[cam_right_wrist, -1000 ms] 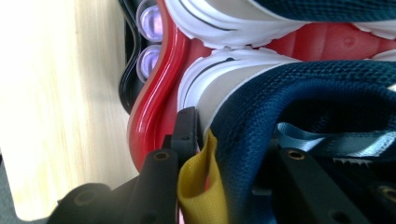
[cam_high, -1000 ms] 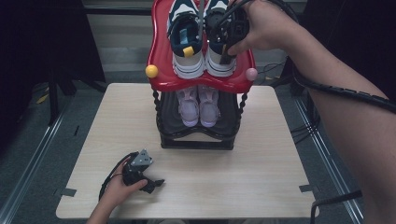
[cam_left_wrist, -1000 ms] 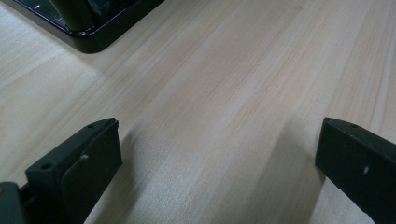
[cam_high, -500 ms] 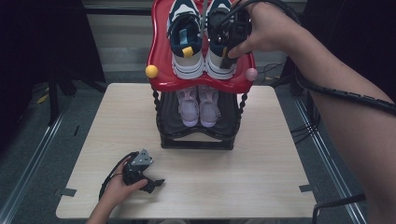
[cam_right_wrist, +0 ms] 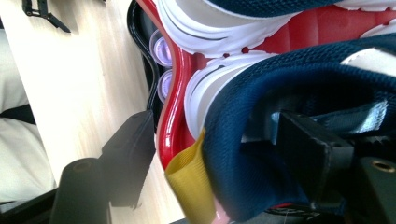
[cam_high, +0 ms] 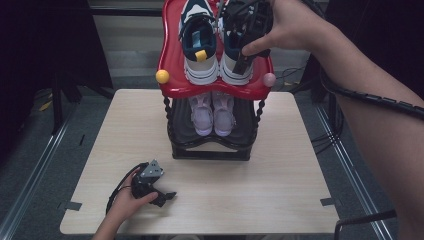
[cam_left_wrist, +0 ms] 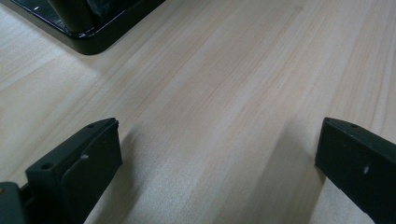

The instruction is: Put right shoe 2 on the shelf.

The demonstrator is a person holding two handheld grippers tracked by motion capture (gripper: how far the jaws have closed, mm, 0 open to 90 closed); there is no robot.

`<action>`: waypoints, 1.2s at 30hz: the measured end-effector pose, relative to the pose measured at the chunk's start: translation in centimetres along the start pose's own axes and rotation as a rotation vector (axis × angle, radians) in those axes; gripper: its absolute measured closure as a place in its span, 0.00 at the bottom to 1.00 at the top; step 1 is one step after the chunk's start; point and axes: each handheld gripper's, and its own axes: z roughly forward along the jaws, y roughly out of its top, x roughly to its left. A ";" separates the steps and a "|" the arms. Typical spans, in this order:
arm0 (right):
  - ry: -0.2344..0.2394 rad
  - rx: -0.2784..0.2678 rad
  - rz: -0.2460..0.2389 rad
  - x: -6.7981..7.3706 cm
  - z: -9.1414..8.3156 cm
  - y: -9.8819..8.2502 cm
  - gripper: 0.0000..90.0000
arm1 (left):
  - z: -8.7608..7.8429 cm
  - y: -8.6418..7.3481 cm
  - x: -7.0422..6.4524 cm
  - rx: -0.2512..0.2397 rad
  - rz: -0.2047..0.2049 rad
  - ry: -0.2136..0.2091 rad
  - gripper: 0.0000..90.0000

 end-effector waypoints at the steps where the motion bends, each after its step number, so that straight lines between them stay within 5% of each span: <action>1: 0.005 0.003 0.009 0.0 0.0 0.0 0.28 | 0.0 0.0 0.0 -0.001 -0.002 -0.001 0.00; 17: 0.075 -0.011 0.070 0.1 -1.9 -1.0 0.18 | 0.0 0.0 0.0 0.004 0.006 0.001 0.00; 36: 0.155 0.097 0.098 0.8 -2.6 -3.0 0.20 | 0.0 -0.1 -0.1 -0.008 -0.010 0.002 0.00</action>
